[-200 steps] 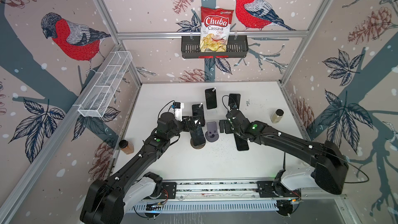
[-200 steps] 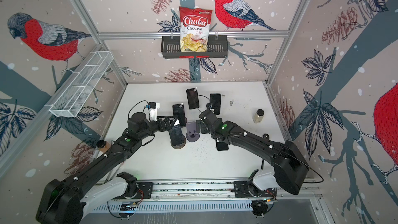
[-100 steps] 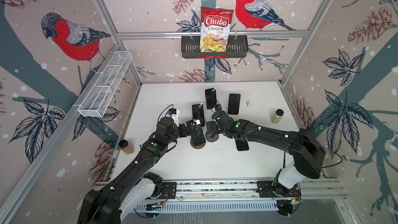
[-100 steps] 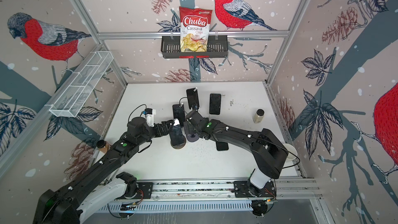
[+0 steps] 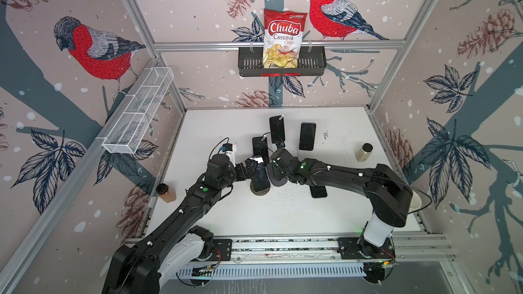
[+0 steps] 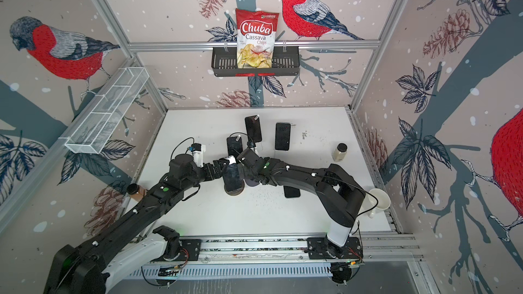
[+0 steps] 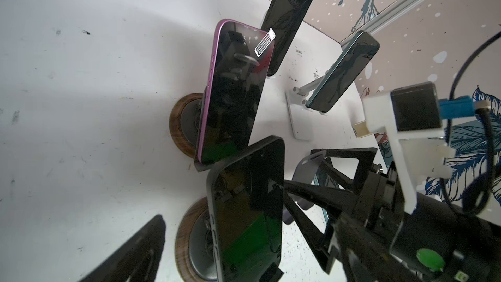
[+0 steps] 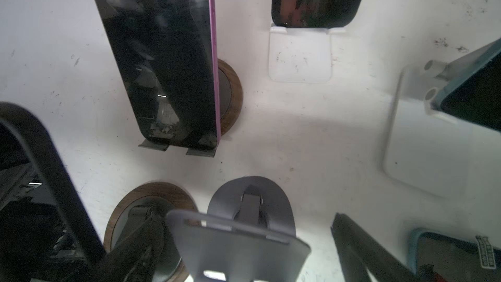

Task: Remove the phone from the phone stand
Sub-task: Pick up the phone stand from the center of the table.

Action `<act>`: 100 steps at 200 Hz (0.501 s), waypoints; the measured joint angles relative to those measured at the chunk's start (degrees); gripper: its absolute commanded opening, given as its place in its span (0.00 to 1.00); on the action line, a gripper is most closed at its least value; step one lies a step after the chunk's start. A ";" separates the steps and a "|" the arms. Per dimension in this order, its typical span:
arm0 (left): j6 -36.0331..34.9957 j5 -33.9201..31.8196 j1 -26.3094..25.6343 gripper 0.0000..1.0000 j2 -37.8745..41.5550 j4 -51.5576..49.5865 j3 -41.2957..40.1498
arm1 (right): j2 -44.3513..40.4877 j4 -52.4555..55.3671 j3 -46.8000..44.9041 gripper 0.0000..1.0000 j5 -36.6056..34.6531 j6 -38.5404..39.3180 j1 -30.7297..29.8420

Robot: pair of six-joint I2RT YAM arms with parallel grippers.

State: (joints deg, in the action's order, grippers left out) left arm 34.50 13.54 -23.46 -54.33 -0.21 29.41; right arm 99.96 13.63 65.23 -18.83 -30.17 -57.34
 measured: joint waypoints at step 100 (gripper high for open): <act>-0.02 0.66 0.00 0.97 -2.34 1.64 0.07 | 2.32 0.20 1.99 0.81 -1.27 0.02 -0.04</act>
State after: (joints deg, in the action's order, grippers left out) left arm 34.48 14.20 -23.46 -56.66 1.43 29.47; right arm 102.28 13.82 67.22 -20.10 -30.15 -57.39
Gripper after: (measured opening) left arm 0.970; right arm 0.844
